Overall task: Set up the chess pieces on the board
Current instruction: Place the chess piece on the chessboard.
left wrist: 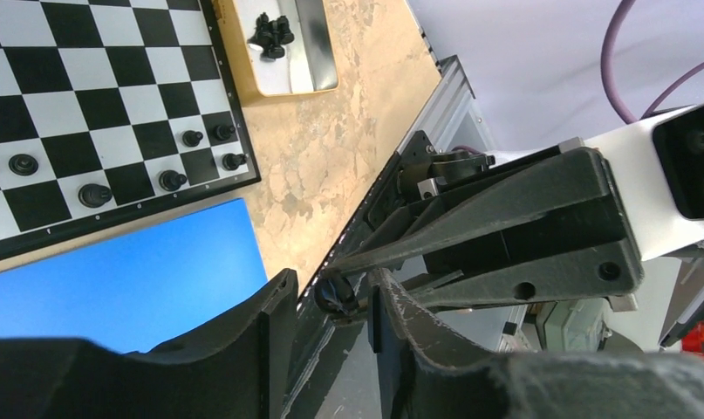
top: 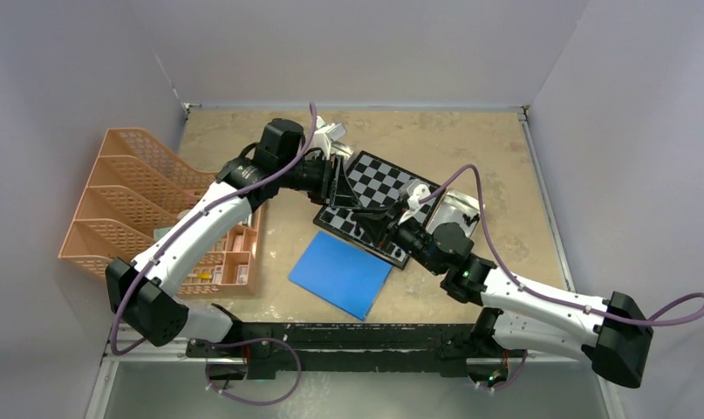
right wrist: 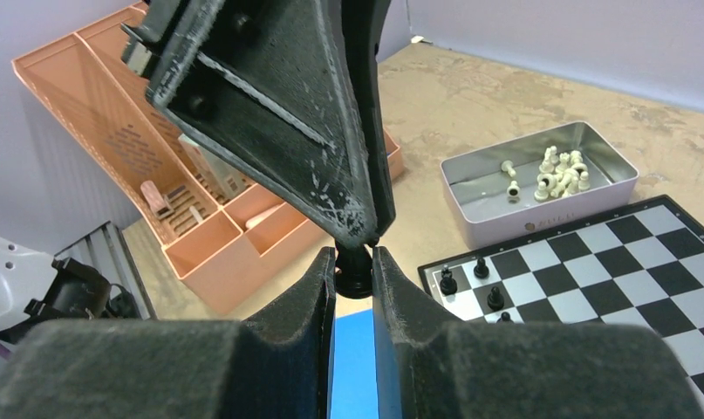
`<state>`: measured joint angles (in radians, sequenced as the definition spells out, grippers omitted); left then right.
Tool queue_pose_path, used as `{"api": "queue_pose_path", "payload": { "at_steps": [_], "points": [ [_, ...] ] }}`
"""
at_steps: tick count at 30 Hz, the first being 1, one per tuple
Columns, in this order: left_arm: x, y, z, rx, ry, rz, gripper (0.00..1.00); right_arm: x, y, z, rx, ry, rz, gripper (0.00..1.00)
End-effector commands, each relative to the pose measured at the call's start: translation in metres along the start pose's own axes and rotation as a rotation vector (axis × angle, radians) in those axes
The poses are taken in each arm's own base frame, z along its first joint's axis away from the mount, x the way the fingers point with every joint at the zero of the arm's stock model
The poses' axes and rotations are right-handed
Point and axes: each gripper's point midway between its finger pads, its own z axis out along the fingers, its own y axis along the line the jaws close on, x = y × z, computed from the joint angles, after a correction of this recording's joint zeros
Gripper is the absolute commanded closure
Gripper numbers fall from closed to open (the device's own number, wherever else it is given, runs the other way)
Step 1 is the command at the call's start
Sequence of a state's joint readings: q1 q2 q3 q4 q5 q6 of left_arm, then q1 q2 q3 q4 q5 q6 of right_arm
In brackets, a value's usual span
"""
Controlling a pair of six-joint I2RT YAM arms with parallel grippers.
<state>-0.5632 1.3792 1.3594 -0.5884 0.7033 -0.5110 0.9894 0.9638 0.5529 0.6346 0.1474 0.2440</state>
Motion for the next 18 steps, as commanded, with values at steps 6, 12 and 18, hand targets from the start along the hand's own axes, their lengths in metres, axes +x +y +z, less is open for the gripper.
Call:
{"api": "queue_pose_path", "payload": {
  "at_steps": [6,12,18],
  "points": [
    [0.004,0.005,0.006,0.024,0.018,0.027,0.76,-0.037,0.007,0.009,0.001,-0.112,0.009,0.86],
    [0.013,0.007,0.006,0.029,0.044,0.016,0.9,-0.031,0.0,0.01,0.039,-0.098,0.013,0.86],
    [0.013,0.005,0.005,0.044,0.046,0.051,1.0,-0.016,-0.003,0.011,0.054,-0.037,0.024,0.74]
  ]
}}
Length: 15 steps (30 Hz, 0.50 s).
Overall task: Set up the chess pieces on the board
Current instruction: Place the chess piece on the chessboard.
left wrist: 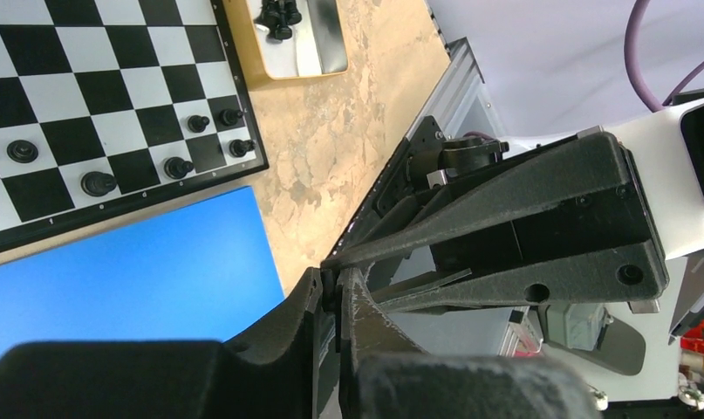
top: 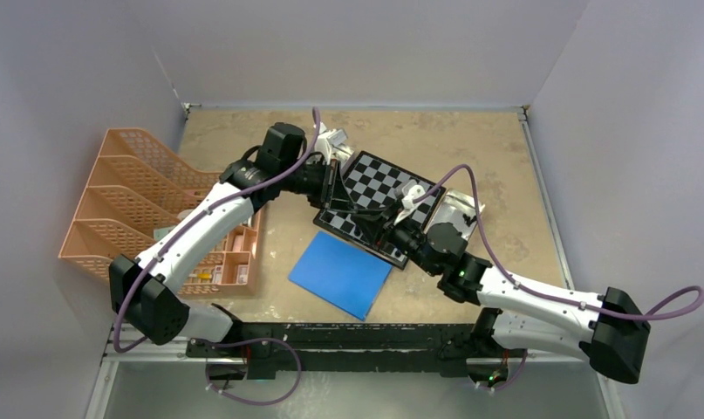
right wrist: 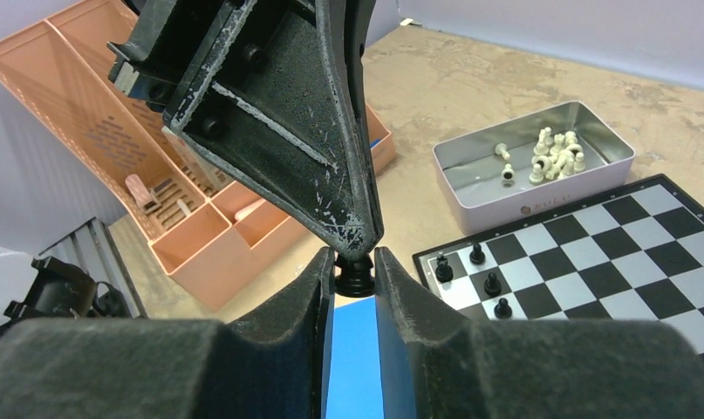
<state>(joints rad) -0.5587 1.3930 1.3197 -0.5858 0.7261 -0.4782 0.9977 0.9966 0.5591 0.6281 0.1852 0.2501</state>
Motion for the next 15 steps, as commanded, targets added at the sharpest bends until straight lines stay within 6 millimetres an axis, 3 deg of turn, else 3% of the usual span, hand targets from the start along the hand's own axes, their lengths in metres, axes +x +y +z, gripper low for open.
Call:
{"api": "queue_pose_path", "payload": {
  "at_steps": [1,6,9,14,15],
  "points": [
    [-0.001,-0.006,-0.001,0.037,0.001,0.065,1.0,-0.022,0.001,0.005,0.025,-0.047,0.03,0.71],
    [-0.013,0.008,0.001,-0.044,-0.043,0.109,1.0,-0.007,-0.006,-0.008,0.054,-0.013,0.067,0.49],
    [-0.021,0.026,0.004,-0.12,-0.074,0.154,1.0,-0.005,-0.021,-0.02,0.135,-0.01,0.114,0.35],
    [-0.039,0.063,0.005,-0.287,-0.172,0.245,1.0,-0.008,-0.027,-0.039,0.174,-0.001,0.167,0.02],
    [-0.041,0.068,0.005,-0.307,-0.189,0.263,1.0,-0.01,-0.027,-0.042,0.177,-0.006,0.175,0.01]
  ]
}}
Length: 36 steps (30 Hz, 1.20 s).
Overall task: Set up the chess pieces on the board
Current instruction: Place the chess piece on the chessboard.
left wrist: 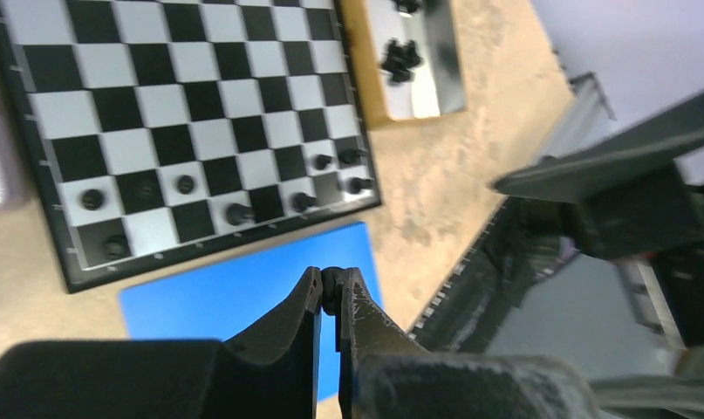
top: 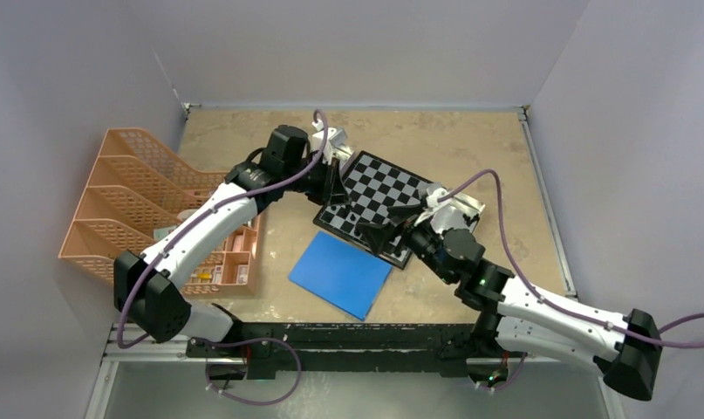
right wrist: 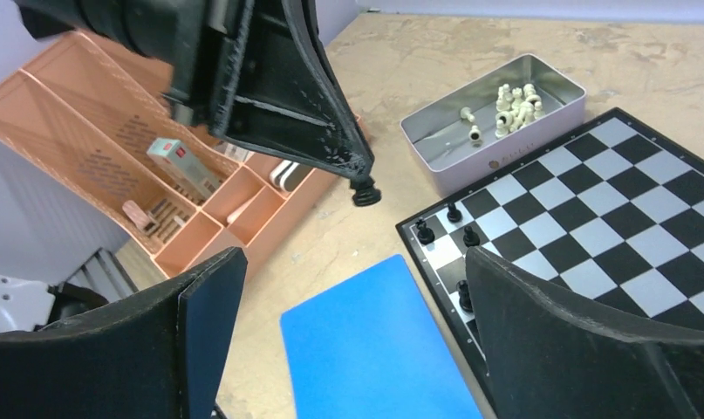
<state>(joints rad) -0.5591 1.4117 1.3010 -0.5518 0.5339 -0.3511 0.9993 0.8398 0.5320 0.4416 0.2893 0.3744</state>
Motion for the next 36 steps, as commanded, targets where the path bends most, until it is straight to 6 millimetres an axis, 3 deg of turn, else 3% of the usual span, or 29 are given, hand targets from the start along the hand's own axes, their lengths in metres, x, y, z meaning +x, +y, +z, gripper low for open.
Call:
{"api": "queue_pose_path", "payload": {
  "at_steps": [1,9,16,22,29,36],
  "points": [
    [-0.026,0.033,0.007,-0.15,-0.144,0.146,1.0,-0.012,-0.009,-0.014,0.059,-0.032,0.075,0.01],
    [-0.022,0.085,0.03,-0.334,-0.188,0.116,1.0,-0.028,-0.014,-0.029,0.084,-0.07,0.083,0.01],
    [0.012,0.1,0.061,-0.381,-0.154,0.128,1.0,-0.035,-0.017,-0.041,0.084,-0.083,0.07,0.01],
    [0.032,0.108,0.075,-0.404,-0.145,0.146,1.0,-0.03,-0.019,-0.047,0.081,-0.083,0.107,0.01],
    [0.047,0.118,0.079,-0.422,-0.128,0.155,1.0,-0.027,-0.019,-0.048,0.081,-0.076,0.114,0.01],
    [0.043,0.128,0.083,-0.461,-0.159,0.166,1.0,-0.025,-0.019,-0.046,0.084,-0.071,0.117,0.01]
  ]
}}
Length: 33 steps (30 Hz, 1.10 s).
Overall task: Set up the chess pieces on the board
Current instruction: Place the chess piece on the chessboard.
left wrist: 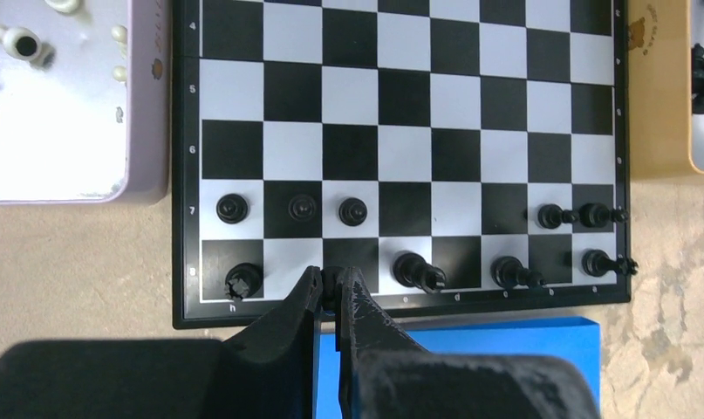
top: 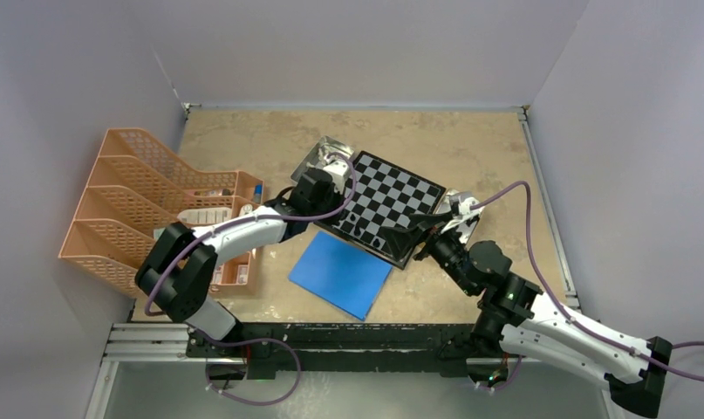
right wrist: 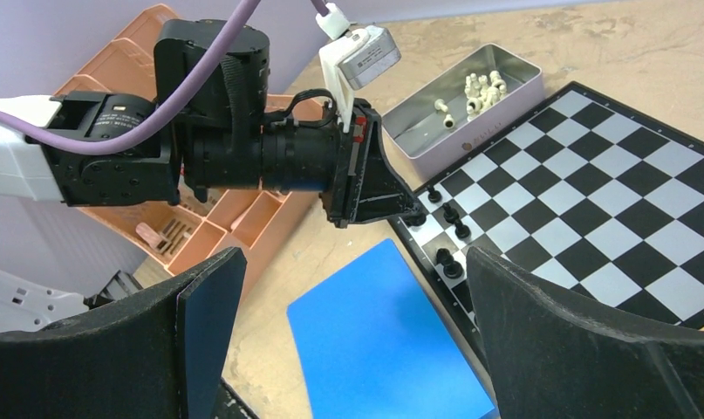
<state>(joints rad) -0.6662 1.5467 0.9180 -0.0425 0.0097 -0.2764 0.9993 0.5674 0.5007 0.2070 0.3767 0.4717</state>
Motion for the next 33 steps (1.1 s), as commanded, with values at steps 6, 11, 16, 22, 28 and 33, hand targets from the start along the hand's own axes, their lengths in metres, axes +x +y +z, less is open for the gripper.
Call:
{"api": "queue_pose_path", "payload": {
  "at_steps": [6,11,16,22,28,33],
  "points": [
    [-0.002,0.012,0.015,-0.06,-0.052,0.015,1.0,-0.006,0.0,0.001,0.01,-0.022,0.016,0.01],
    [0.005,0.013,0.02,-0.059,-0.048,0.013,1.0,-0.003,-0.002,0.0,0.013,-0.016,0.009,0.01],
    [0.008,0.012,0.022,-0.048,-0.05,0.015,1.0,-0.003,-0.003,0.0,0.019,-0.017,0.005,0.01],
    [0.013,0.016,0.025,-0.062,-0.04,0.026,1.0,0.001,-0.005,0.003,0.027,-0.01,0.0,0.01],
    [0.022,0.017,0.032,-0.062,-0.019,0.027,1.0,0.001,-0.006,0.004,0.037,-0.004,-0.015,0.01],
    [0.027,0.019,0.033,-0.078,-0.004,0.022,0.97,0.004,-0.008,0.004,0.041,0.001,-0.016,0.01]
  ]
}}
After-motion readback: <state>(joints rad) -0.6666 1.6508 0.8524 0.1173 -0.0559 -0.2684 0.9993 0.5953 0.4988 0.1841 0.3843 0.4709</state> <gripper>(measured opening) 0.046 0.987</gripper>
